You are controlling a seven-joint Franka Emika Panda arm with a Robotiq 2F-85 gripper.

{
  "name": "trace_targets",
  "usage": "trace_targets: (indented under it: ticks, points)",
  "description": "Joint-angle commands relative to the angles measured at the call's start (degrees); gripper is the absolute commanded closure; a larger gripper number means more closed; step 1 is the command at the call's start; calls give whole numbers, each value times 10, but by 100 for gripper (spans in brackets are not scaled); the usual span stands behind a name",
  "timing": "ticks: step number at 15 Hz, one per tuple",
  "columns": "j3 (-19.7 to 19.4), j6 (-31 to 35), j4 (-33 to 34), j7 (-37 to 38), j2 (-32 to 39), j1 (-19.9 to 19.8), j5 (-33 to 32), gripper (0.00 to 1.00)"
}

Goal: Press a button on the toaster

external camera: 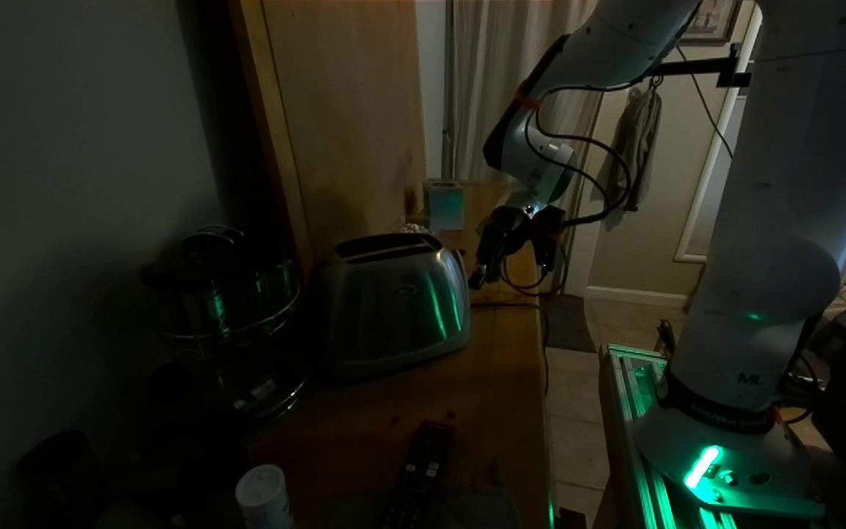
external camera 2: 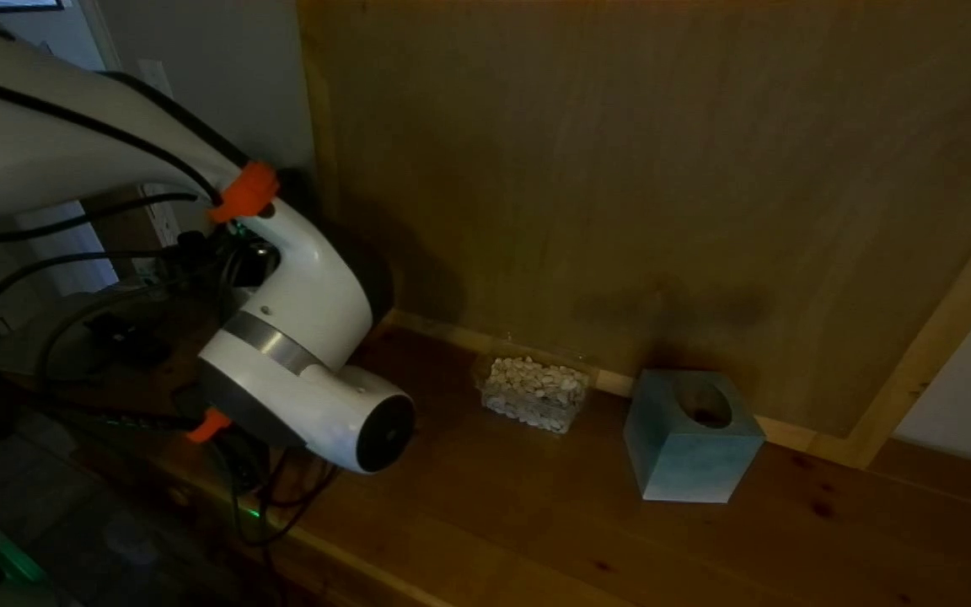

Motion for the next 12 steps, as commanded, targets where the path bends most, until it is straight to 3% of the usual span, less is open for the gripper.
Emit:
trace_targets:
  ticks: [1, 7, 12]
  points:
    - [8, 24, 11, 3, 17, 1, 39, 100]
    - [6, 27, 8, 6, 11, 0, 33, 100]
    - [6, 78, -4, 15, -32, 7, -9, 100]
